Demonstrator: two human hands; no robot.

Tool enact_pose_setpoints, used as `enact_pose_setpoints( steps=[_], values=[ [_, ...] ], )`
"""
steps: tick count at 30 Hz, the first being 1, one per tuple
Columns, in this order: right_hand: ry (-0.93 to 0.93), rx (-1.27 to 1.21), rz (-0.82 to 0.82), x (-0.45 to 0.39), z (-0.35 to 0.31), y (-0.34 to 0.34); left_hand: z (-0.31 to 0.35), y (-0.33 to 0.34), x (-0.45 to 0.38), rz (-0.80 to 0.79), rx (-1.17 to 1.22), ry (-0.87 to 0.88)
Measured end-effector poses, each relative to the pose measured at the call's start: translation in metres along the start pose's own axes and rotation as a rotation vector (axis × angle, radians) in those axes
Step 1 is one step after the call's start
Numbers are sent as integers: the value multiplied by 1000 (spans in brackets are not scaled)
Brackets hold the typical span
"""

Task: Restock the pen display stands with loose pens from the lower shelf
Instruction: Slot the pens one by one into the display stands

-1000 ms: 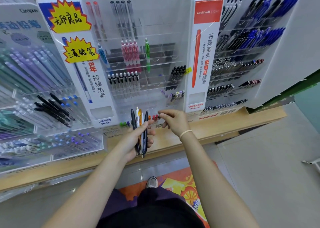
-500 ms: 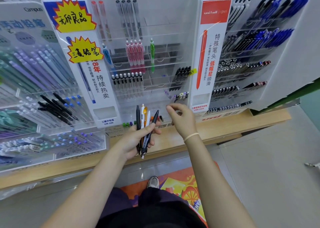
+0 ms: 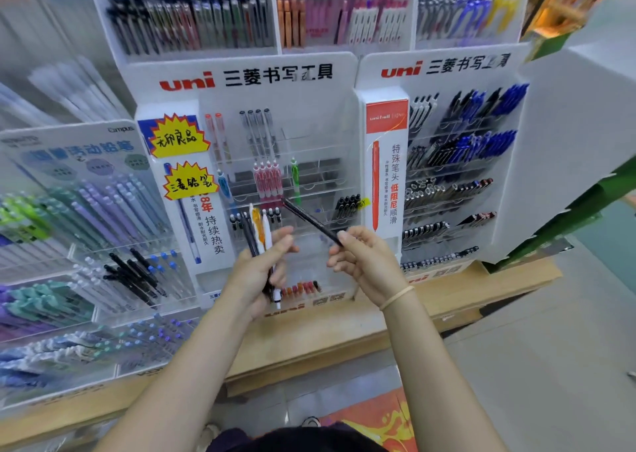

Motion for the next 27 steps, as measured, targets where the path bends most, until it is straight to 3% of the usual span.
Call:
enact_pose_setpoints(
  steps=[5, 11, 18, 27],
  values=[
    [1, 50, -162, 1, 0, 26, 29, 11, -10, 95, 45, 74],
    [77, 108, -259, 3, 21, 42, 39, 2, -4, 86, -43, 133],
    [-111, 262, -124, -9, 19, 77, 47, -38, 20, 24, -374, 99],
    [-40, 308, -104, -1, 109, 216, 51, -189, 73, 110, -357, 51]
  ],
)
Point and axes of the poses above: each hand's wrist, its own x-axis away from the middle knuckle, its own y-axis out of the palm, z = x × y, the point moved 5 cm from there along -x, towards the middle knuckle, and after that the axes turned 12 degrees about -x, right-handed, at the moved point
